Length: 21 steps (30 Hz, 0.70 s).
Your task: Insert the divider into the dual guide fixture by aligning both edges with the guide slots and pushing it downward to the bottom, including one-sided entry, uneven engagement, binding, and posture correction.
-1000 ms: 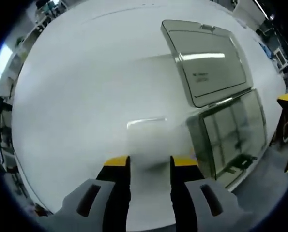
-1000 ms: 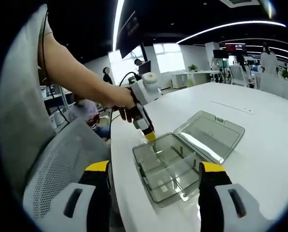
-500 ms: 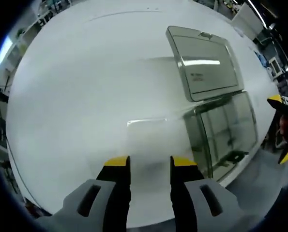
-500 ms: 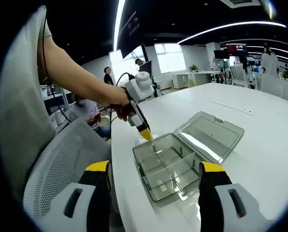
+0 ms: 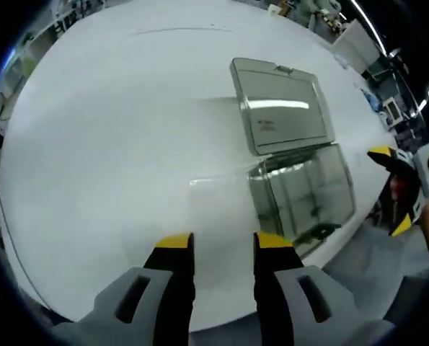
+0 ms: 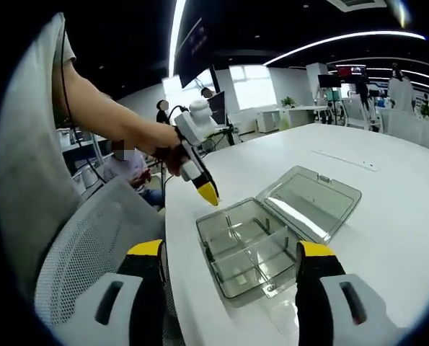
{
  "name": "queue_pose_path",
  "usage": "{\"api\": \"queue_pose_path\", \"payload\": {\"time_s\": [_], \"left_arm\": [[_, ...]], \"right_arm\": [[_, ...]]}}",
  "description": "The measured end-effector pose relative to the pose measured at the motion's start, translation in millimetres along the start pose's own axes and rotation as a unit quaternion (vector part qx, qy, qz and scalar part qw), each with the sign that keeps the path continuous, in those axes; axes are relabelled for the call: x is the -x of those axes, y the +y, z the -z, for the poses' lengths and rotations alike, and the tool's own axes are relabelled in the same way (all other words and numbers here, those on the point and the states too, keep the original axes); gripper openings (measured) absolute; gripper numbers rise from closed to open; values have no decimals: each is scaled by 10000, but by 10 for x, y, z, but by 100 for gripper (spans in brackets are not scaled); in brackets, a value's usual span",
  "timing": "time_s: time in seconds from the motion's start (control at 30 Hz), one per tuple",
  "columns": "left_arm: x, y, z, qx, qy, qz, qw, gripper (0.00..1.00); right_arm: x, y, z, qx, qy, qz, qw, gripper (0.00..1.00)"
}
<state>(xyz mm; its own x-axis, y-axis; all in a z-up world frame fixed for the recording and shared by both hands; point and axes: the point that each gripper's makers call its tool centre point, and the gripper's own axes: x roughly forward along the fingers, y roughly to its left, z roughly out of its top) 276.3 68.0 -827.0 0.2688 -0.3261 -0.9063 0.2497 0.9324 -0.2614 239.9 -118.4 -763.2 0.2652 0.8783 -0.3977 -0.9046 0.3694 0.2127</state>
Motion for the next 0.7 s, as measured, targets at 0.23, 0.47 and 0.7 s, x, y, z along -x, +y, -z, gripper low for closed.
{"api": "queue_pose_path", "payload": {"time_s": [0.23,0.47,0.7], "left_arm": [[94,-156,15,166,-135,390,9990,28],[173,-360,8,347,-284,788,9959,28],[243,-539,-18,482,-419,1127,9916,28]], "right_arm": [[2,0,-1,4,-8,-7,10000,71],[-8,15,-9,1,5,-56,10000,71],[3,-5,-55,22,-13,-80,10000,70]]}}
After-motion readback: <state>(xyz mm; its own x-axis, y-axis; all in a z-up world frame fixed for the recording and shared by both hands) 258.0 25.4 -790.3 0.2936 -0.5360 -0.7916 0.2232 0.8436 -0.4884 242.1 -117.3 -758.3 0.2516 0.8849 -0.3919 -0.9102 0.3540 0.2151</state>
